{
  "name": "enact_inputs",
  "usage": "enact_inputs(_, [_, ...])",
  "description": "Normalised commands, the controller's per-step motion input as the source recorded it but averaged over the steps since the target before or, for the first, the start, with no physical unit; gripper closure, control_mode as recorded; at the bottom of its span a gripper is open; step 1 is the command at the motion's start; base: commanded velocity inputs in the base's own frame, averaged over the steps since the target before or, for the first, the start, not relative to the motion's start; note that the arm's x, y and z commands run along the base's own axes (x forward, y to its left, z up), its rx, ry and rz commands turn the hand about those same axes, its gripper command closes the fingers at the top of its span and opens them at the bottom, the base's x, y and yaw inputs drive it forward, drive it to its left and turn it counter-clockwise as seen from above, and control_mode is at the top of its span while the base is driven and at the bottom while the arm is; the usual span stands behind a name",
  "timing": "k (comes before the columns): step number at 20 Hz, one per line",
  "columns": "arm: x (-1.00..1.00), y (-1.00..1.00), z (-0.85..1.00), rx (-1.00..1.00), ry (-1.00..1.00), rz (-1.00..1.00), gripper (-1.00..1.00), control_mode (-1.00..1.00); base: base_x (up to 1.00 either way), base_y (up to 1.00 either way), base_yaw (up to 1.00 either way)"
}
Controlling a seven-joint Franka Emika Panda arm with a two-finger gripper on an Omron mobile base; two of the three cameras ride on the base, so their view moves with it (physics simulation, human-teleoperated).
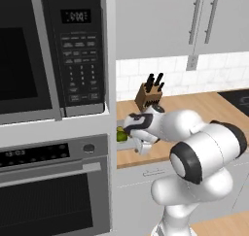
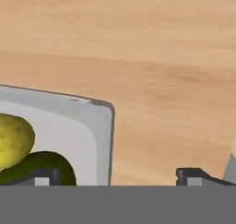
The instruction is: Take the meat container that has the shrimp and place it on the second highest rack of the freezer. Then take the vegetable container that has the lime and cucumber and place it on the highest rack of the freezer.
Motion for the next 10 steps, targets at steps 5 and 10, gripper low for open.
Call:
enact_inputs(5, [0.14, 0.00, -0.28, 0.00, 0.04, -0.09, -1.00, -1.00, 0.00, 0.00, 0.00])
enact_inputs(10, [0.32, 0.00, -0.19, 0.00, 0.10, -0.05, -1.00, -1.00, 0.00, 0.00, 0.00])
